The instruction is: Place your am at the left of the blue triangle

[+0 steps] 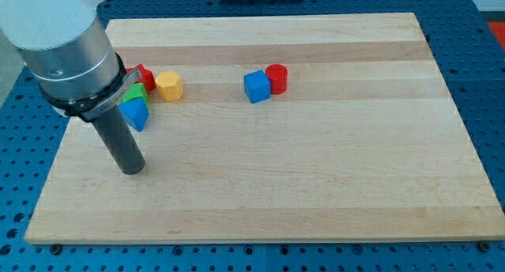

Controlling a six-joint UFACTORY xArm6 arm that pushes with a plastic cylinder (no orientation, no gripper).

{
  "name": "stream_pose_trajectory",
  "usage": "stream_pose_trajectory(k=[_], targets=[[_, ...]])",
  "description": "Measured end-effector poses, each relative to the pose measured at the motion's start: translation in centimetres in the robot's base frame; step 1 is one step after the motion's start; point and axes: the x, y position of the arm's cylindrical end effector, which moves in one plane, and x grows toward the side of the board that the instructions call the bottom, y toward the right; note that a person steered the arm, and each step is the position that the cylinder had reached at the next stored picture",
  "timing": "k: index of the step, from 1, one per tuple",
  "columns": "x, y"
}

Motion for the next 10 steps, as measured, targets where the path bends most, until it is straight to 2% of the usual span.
stream_pose_trajectory(k=[3, 4, 5, 8, 10], targets=[[-0.4, -1.0], [-2.0, -5.2], [-2.0, -6.1], [-5.9, -6.8], [-6.1, -6.9]])
